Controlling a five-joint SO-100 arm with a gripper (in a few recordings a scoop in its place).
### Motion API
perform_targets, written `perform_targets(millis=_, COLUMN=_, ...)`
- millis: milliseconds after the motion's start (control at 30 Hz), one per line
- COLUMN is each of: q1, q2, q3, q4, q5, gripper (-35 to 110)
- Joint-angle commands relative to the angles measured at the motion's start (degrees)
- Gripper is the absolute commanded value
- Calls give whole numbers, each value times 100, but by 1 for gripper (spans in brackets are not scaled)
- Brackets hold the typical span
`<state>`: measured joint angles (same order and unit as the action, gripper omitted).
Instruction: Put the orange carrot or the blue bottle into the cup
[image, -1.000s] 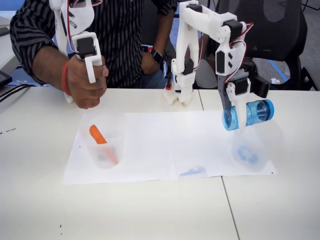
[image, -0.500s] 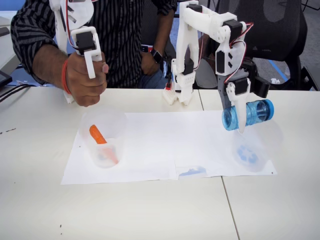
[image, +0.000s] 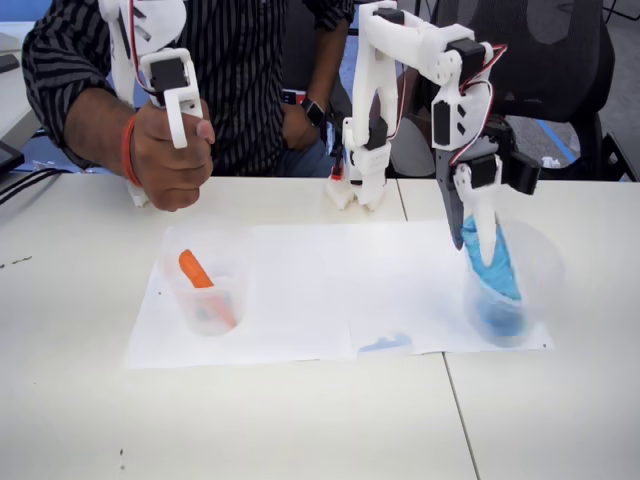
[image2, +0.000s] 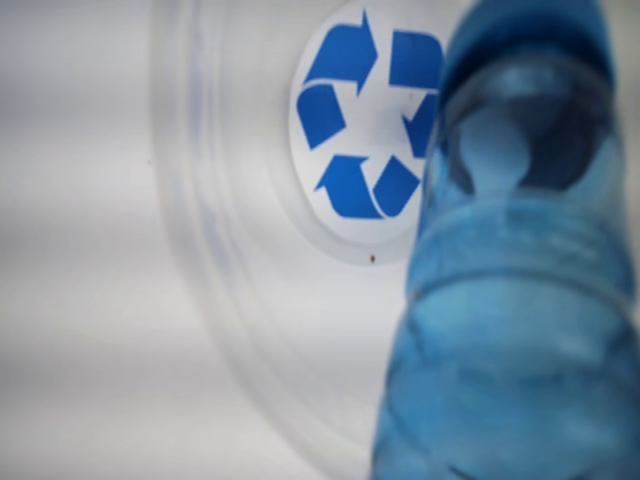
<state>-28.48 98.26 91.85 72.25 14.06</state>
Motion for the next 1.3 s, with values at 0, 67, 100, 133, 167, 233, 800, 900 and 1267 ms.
perform_targets(millis=0, q1=-88, q2=527, q3=-606, q4=18, q5=79, gripper=33)
perform_targets(millis=67, q1=-88, q2=527, q3=-606, q4=18, q5=79, gripper=33)
perform_targets(millis=100, q1=-88, q2=527, q3=-606, q4=18, q5=79, gripper=33)
perform_targets(millis=133, q1=-88, q2=527, q3=-606, q4=18, q5=79, gripper=33)
perform_targets(millis=167, q1=-88, q2=527, q3=-606, q4=18, q5=79, gripper=33)
perform_targets(millis=233, q1=-88, q2=527, q3=-606, q4=18, q5=79, gripper=33)
perform_targets(millis=800, q1=-88, q2=536, q3=-659, q4=18, q5=79, gripper=33)
perform_targets(millis=900, q1=-79, q2=545, q3=-677, q4=18, q5=79, gripper=33)
perform_targets(millis=1267, q1=9, q2=1072, q3=-1020, q4=26, q5=-229, gripper=33)
